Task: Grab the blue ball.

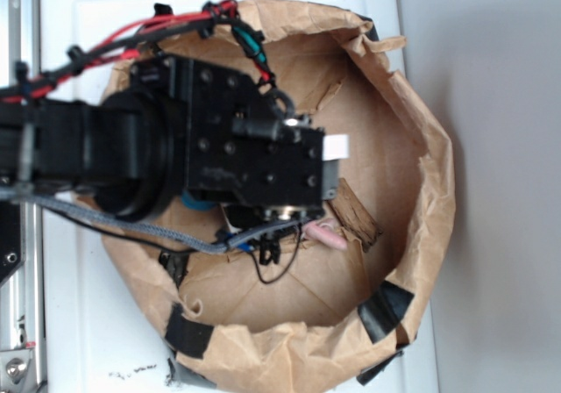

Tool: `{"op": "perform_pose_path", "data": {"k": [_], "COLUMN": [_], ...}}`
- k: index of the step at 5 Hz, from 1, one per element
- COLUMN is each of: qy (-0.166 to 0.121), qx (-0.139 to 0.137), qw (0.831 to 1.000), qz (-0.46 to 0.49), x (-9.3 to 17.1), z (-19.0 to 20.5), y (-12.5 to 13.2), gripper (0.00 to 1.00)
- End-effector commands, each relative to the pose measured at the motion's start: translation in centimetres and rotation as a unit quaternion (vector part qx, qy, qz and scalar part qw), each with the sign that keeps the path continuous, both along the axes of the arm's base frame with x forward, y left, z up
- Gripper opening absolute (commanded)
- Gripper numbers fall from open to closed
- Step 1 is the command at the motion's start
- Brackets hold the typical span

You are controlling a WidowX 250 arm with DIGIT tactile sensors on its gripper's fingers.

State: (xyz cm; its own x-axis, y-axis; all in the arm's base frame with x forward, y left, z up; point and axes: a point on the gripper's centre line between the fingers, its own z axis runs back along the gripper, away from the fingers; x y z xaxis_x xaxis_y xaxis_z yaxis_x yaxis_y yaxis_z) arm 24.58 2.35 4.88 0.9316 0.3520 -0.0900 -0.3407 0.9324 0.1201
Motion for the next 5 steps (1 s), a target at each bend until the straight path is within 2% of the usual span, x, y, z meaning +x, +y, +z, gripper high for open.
{"op": "perform_pose_path", "data": {"k": [1, 3, 4, 5], "qy": [-0.038, -0.05, -0.099, -0.146], "qx": [-0.059, -0.071, -0.052, -0.017], "qw": [0.997, 0.996, 0.993, 0.988], "qz": [0.01, 0.015, 0.045, 0.041], "x": [1.3, 0.3, 0.1, -0.8], "z": [6.9, 7.8, 7.8, 6.6], "y": [1.7, 2.5, 2.6, 1.7], "gripper": [0.0, 0.0, 0.0, 0.0]}}
